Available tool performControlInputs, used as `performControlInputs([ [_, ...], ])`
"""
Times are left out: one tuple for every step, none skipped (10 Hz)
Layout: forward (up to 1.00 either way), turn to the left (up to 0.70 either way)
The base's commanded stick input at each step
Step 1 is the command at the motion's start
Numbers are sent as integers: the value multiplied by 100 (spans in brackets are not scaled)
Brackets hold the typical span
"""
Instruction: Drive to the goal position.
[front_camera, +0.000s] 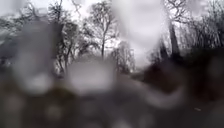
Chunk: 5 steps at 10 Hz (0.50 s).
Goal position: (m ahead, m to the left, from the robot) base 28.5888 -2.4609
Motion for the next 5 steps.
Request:
performControlInputs([
  [85, 0],
  [85, 0],
  [85, 0],
  [85, 0],
  [85, 0],
])
